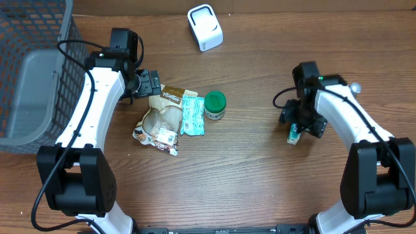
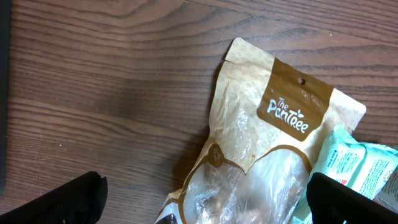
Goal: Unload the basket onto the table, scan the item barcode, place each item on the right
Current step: 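Open the right gripper off the tissue pack and raise it, then reach the right gripper to the green-lidded jar and grasp its lid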
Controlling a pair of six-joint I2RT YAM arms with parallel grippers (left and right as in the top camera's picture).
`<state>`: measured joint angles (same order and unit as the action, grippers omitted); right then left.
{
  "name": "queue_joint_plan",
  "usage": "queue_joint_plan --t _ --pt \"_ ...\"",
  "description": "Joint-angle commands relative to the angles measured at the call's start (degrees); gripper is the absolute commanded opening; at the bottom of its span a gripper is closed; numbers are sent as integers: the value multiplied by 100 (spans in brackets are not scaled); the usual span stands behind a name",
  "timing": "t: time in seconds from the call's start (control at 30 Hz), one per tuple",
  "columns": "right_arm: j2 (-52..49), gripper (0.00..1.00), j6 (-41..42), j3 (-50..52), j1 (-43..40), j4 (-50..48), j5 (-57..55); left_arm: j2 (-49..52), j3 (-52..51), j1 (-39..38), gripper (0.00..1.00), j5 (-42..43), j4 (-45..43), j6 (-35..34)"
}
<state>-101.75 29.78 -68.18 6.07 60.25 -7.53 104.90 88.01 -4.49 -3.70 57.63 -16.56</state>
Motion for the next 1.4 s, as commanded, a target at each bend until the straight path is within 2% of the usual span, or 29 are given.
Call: queue_joint_plan --t 0.0,0.1,0.13,0.17,0.23,0.27,0.3,0.33,0.37,0.4,0.53,0.6,0.67,0.73,0.77,0.8,0.87,0.9,0.93,1.1,1.27,1.37 --pt "81 77 22 315 35 -275 120 -44 66 -2 100 -33 0 -17" --pt "81 66 22 538 35 -592 120 -44 66 -2 100 -33 0 -17" --pt "81 52 15 590 35 -688 118 -44 66 -2 100 -31 0 -17" --pt "81 33 -28 623 35 -763 118 -44 66 -2 100 -33 0 -17" --pt "81 13 -28 632 31 -807 118 -44 66 -2 100 -33 0 -17" --pt "81 12 -33 632 28 -822 118 -44 66 -2 100 -33 -2 -17" --pt "81 21 -85 632 28 -846 118 -44 66 -2 100 -33 0 -17" --pt "81 41 -153 632 28 -879 118 -44 66 -2 100 -31 0 -17" --pt "81 54 -199 632 28 -907 116 -44 66 -2 100 -33 0 -17" --pt "81 56 -225 632 28 -935 116 -44 66 -2 100 -31 0 -17" --pt "81 64 -326 632 28 -1156 50 -44 66 -2 100 -33 0 -17" --pt "81 63 -326 632 28 -1266 -15 -44 66 -2 100 -33 0 -17" --pt "81 53 -328 632 28 -1333 -35 -44 66 -2 100 -31 0 -17" --pt "81 33 -326 632 28 -1357 -33 -44 66 -2 99 -33 0 -17" --pt "81 32 -328 632 28 -1357 -35 -44 66 -2 100 -33 0 -17" --pt "81 36 -328 632 28 -1362 -35 -44 66 -2 100 -33 0 -17" --pt "81 64 -328 632 28 -1388 -57 -44 66 -2 100 -33 0 -17" --pt "81 73 -350 632 28 -1408 -94 -44 66 -2 100 -33 0 -17" --pt "81 76 -420 632 28 -1438 -138 -44 66 -2 100 -33 0 -17" --pt "83 80 -1115 260 28 -1414 -208 -44 66 -2 100 -33 0 -17" --pt "83 84 -1123 -907 28 -584 -101 -44 66 -2 100 -33 0 -17" --pt "83 84 -1128 -1451 66 -328 476 -44 66 -2 100 -33 0 -17"
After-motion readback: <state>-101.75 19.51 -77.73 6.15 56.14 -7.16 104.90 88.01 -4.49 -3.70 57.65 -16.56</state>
